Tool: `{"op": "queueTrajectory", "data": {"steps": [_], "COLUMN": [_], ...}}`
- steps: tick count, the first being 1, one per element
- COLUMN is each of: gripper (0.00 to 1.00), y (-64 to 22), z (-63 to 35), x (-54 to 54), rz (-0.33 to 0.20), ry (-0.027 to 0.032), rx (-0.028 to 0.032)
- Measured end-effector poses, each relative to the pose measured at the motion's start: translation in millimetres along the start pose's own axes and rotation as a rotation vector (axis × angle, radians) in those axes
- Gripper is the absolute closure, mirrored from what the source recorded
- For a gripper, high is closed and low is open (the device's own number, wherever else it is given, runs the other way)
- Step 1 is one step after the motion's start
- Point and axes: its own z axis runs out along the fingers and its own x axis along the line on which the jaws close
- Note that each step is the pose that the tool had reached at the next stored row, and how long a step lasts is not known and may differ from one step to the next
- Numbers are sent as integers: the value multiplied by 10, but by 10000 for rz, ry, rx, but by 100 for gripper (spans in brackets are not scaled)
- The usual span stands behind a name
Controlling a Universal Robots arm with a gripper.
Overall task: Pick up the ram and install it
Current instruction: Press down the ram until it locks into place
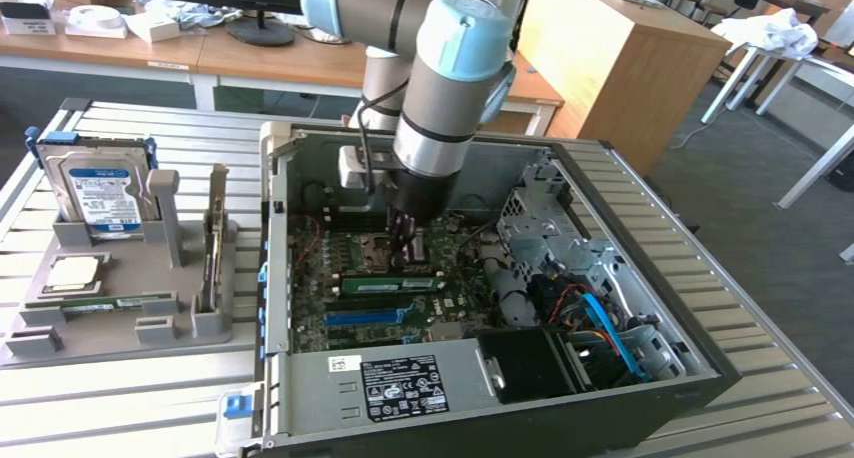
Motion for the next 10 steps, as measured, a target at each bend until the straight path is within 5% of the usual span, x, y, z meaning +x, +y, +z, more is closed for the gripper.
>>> {"op": "queueTrajectory", "data": {"steps": [10], "gripper": [90], "y": [165], "z": [7], "x": [-11], "rz": [1], "ry": [7], "rx": [0]}}
